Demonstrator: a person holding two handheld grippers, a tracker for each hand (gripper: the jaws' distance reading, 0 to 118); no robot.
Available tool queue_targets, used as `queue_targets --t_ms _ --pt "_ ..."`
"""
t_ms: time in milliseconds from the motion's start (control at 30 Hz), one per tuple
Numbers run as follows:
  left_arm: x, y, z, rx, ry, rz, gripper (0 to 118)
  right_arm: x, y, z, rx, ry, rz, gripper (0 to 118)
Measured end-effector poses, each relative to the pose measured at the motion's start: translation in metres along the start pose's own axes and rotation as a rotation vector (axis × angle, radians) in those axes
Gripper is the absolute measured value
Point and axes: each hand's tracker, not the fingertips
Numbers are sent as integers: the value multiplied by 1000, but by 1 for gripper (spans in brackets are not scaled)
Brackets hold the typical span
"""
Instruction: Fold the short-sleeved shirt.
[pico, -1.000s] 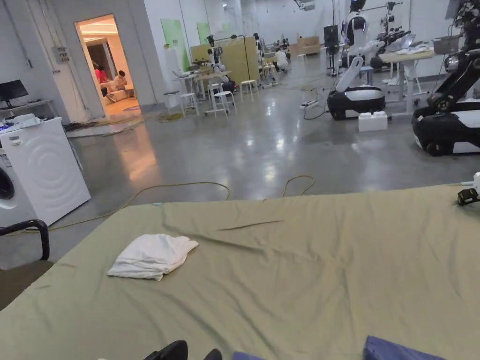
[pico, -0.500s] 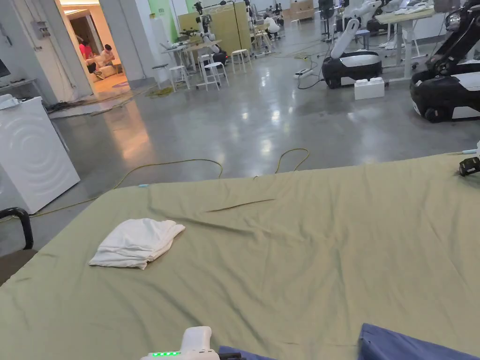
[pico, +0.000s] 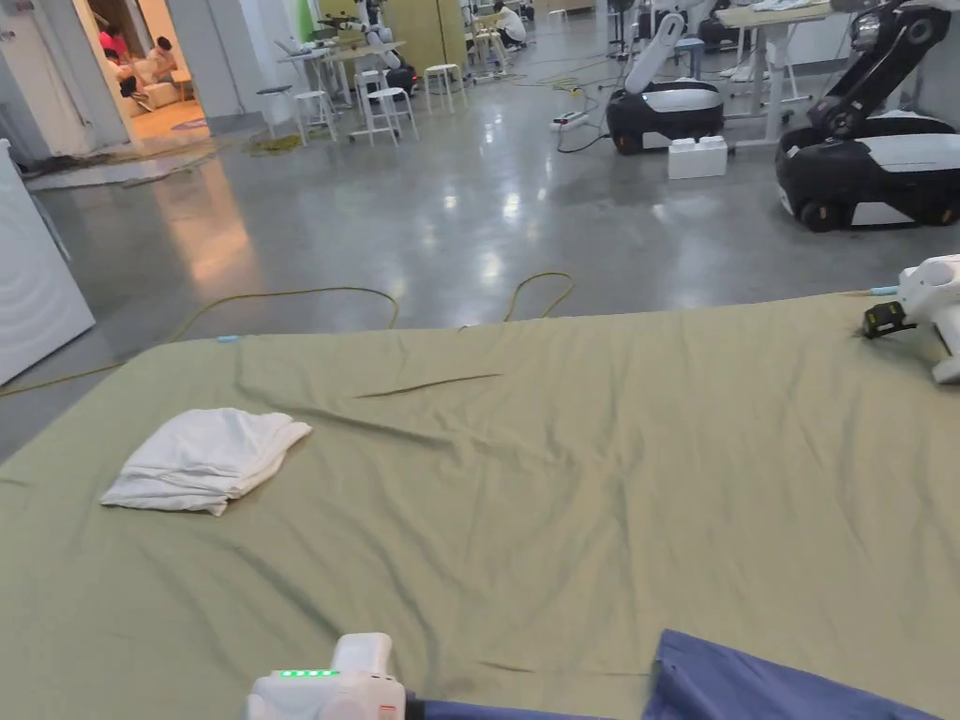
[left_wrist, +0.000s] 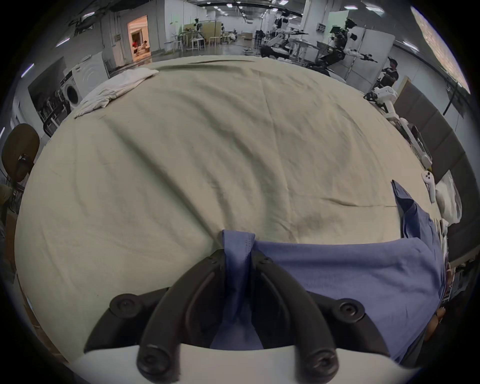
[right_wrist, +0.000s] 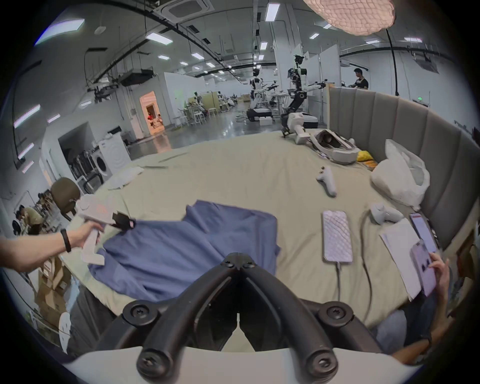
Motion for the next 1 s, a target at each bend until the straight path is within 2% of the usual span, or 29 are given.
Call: queue_targets --t_ms 67,100,133,167,200,233,300,400,433,500,533,567,600,633,667,700,733,800,867,1000 --pt "9 -2 -1 -7 38 -33 19 8 25 -28 12 12 -6 0" --pt "11 -2 -2 -5 58 -65 19 13 39 -46 -2 17 -15 7" --pt "14 -3 -2 -3 70 -88 19 19 53 -69 -30 33 -23 29" --pt "15 -4 -2 -9 70 -93 19 26 65 -95 -78 54 -26 70" --pt "14 -4 -1 -8 68 -92 19 28 75 -121 -144 76 -16 79" --pt "13 -4 -1 -9 65 -91 19 31 83 -145 -146 34 8 77" --pt "9 -3 0 -12 54 -82 19 38 91 -198 -259 -1 43 77" --pt "6 -2 -1 -14 44 -53 19 58 80 -273 -448 50 -1 77" --pt "7 -2 -1 -15 51 -45 19 63 71 -293 -529 14 6 77" --pt "12 -2 -1 -15 66 -45 19 64 52 -312 -619 -106 94 74" --pt "13 -2 -1 -15 73 -53 19 58 51 -305 -553 -55 119 72" --pt "13 -2 -1 -12 77 -68 19 46 59 -298 -545 -105 165 58" --pt "12 -2 -1 -13 77 -72 19 38 60 -297 -553 -99 221 23" --pt "11 -1 -3 -11 75 -75 19 29 64 -295 -555 -46 311 2" --pt "10 -2 -3 -5 73 -74 19 21 63 -298 -551 -43 360 2" --pt "9 -4 -2 -3 68 -68 19 16 62 -305 -556 -102 381 2" --pt "7 -3 2 1 61 -63 18 15 60 -310 -586 -89 374 2" --pt "0 -2 14 -1 17 -29 10 13 62 -304 -567 -102 358 2" --pt "-13 -4 43 38 -71 52 9 15 70 -274 -472 -67 314 2" --pt "-30 -21 127 241 -167 43 9 19 91 -193 -288 10 226 2"
